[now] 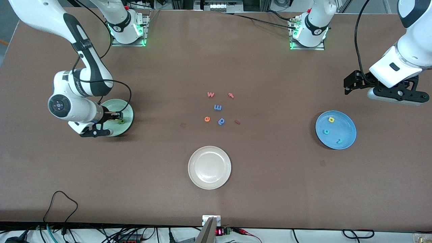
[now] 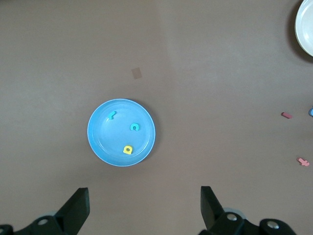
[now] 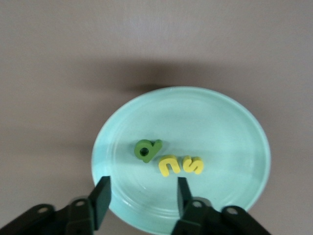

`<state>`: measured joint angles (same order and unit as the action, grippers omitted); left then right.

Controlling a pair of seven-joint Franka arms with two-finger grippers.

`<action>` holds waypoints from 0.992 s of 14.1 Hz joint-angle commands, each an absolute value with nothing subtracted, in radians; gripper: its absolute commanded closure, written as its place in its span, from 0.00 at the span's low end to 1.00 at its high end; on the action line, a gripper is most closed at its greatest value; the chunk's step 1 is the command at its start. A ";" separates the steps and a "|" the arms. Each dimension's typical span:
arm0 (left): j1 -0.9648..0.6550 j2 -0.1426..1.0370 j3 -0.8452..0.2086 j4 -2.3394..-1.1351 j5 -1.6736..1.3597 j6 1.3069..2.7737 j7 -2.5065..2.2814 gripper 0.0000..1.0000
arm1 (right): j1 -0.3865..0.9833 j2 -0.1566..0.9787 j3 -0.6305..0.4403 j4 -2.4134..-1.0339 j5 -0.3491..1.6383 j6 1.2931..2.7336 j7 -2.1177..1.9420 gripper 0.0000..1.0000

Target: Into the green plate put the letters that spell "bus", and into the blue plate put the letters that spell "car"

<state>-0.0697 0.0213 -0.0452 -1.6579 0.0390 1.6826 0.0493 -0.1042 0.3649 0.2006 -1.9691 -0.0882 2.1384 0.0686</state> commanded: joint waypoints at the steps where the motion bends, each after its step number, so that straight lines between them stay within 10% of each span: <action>1: -0.075 0.003 -0.043 -1.667 0.034 1.684 0.060 0.00 | -0.107 0.243 0.210 -1.880 -0.075 1.981 0.060 0.00; 7: -0.077 0.000 -0.052 -1.667 0.057 1.689 0.046 0.00 | -0.033 0.170 0.087 -1.519 -0.002 1.631 0.049 0.00; 14: -0.074 -0.002 -0.060 -1.667 0.057 1.681 0.048 0.00 | 0.078 0.087 -0.058 -1.503 0.011 1.565 0.038 0.00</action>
